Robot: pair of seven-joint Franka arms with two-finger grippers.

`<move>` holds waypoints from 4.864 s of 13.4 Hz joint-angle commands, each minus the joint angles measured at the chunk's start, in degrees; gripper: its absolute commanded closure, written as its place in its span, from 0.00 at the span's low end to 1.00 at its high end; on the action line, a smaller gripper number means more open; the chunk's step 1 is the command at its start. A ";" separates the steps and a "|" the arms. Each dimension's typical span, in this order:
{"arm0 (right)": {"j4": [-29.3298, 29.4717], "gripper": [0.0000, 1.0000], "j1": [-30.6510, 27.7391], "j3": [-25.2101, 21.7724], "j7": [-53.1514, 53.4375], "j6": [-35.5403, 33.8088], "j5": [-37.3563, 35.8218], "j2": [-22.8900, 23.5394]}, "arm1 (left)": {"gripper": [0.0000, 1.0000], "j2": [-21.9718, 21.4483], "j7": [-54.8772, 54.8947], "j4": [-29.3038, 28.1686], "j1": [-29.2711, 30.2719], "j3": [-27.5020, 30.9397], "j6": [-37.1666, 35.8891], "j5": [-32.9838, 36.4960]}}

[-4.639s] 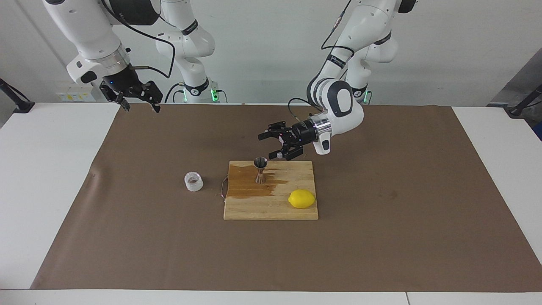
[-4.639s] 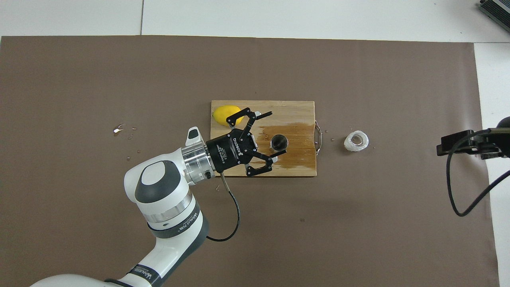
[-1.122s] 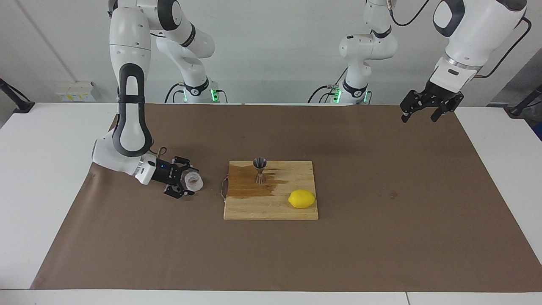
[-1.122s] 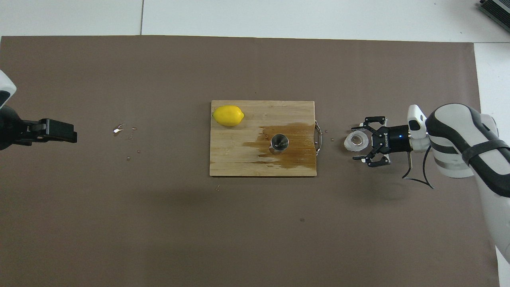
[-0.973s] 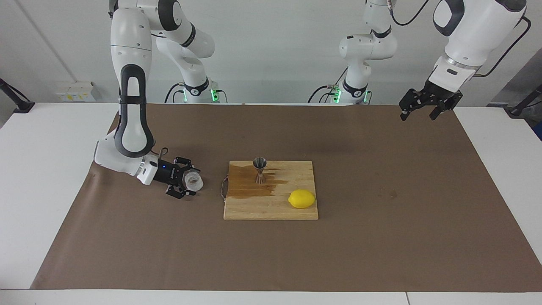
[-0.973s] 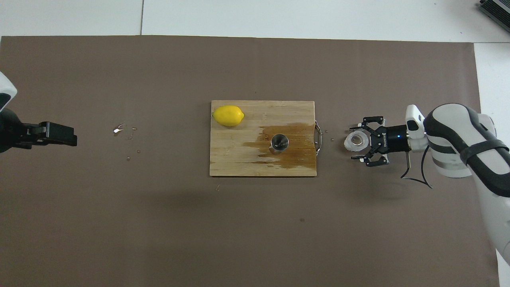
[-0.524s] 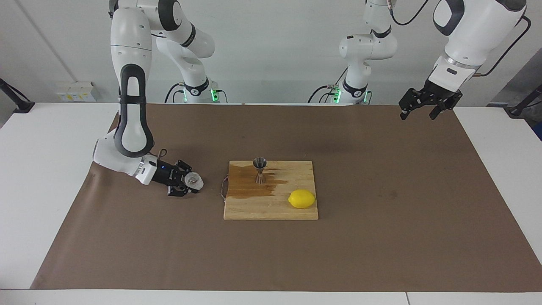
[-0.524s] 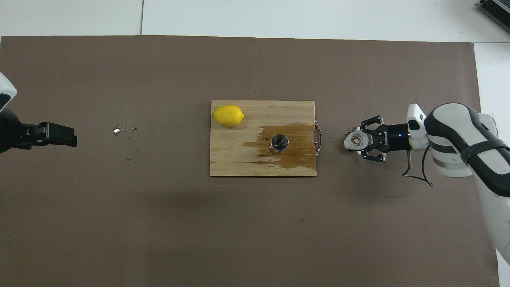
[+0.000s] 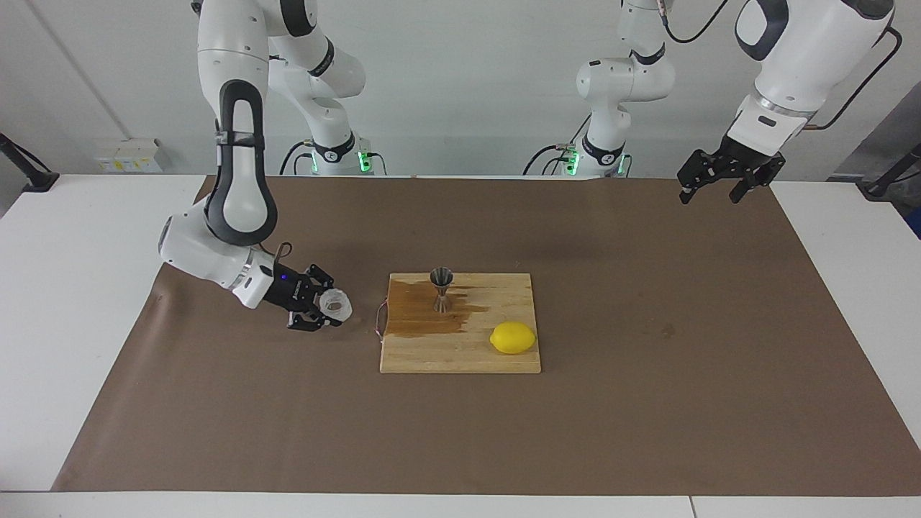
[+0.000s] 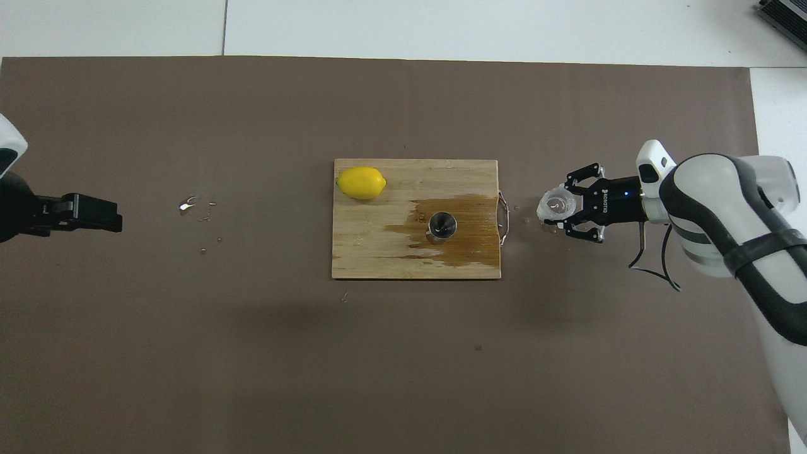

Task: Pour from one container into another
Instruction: 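Lift the white cup with the right gripper over the metal cup, then tilt the white cup with the right gripper above the metal cup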

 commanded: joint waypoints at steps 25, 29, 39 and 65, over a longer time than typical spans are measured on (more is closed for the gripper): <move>5.60 0.79 27.00 0.25 55.58 3.11 -50.08 -7.65 | 0.00 2.52 -0.18 3.31 2.00 -2.14 -0.97 1.33; 5.60 0.79 27.18 0.25 56.02 2.23 -52.89 -7.83 | 0.00 2.60 -0.18 3.31 2.09 -2.14 -1.05 1.33; 5.34 0.79 27.10 0.52 56.02 1.61 -54.57 -8.27 | 0.00 2.52 -0.18 3.31 2.27 -2.14 -0.97 1.33; 3.84 0.81 15.77 0.69 18.26 6.01 -24.79 -7.57 | 0.00 2.52 -0.18 3.31 2.35 -2.14 -0.97 1.33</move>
